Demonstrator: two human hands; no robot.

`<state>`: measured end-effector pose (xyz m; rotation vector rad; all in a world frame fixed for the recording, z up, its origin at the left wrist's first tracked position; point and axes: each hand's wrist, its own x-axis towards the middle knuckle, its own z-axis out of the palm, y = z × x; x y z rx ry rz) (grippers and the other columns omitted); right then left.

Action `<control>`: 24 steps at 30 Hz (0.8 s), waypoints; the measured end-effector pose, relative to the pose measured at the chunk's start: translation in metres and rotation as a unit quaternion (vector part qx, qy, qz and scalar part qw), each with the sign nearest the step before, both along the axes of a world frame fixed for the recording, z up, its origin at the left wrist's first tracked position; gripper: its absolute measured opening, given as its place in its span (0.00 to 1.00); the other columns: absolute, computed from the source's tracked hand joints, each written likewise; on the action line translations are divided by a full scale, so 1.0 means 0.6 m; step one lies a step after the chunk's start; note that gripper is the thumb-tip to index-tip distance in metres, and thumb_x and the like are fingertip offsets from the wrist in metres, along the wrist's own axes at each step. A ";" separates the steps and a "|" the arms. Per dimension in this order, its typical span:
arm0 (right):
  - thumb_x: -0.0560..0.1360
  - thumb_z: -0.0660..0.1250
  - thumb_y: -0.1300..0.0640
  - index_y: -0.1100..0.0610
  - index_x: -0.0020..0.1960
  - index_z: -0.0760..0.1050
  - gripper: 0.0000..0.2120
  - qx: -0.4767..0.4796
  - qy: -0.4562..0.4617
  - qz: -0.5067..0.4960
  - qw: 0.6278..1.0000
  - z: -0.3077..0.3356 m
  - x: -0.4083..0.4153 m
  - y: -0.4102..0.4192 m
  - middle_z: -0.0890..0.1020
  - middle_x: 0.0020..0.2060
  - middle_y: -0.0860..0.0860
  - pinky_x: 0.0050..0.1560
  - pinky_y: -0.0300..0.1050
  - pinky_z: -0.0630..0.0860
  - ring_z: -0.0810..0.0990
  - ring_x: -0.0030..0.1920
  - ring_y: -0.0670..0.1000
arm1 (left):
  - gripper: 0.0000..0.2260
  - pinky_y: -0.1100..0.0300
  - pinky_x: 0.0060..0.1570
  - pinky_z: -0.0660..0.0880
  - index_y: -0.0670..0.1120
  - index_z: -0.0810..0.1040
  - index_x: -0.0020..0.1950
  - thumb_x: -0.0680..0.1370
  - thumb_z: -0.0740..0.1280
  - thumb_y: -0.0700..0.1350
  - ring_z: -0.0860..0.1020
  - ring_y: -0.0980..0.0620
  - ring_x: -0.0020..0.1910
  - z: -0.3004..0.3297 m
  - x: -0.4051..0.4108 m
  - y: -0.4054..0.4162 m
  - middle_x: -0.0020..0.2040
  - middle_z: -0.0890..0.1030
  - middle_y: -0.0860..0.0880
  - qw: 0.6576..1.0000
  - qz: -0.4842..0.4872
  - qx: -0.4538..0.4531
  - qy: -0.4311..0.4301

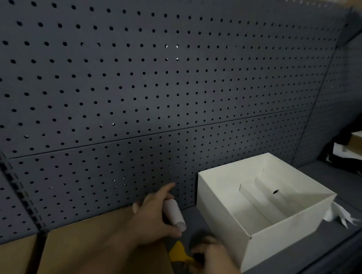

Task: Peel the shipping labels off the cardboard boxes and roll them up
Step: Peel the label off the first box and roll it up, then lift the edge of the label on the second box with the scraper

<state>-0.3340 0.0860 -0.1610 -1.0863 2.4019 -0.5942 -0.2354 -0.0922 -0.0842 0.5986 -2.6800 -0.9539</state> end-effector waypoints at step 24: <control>0.69 0.72 0.48 0.50 0.47 0.80 0.09 -0.097 0.047 0.016 0.994 0.046 0.005 0.022 0.80 0.44 0.46 0.40 0.36 0.76 0.79 0.43 0.44 | 0.50 0.57 0.66 0.63 0.58 0.49 0.81 0.69 0.78 0.57 0.65 0.52 0.73 -0.021 -0.020 0.010 0.75 0.68 0.51 0.997 0.065 0.031 0.001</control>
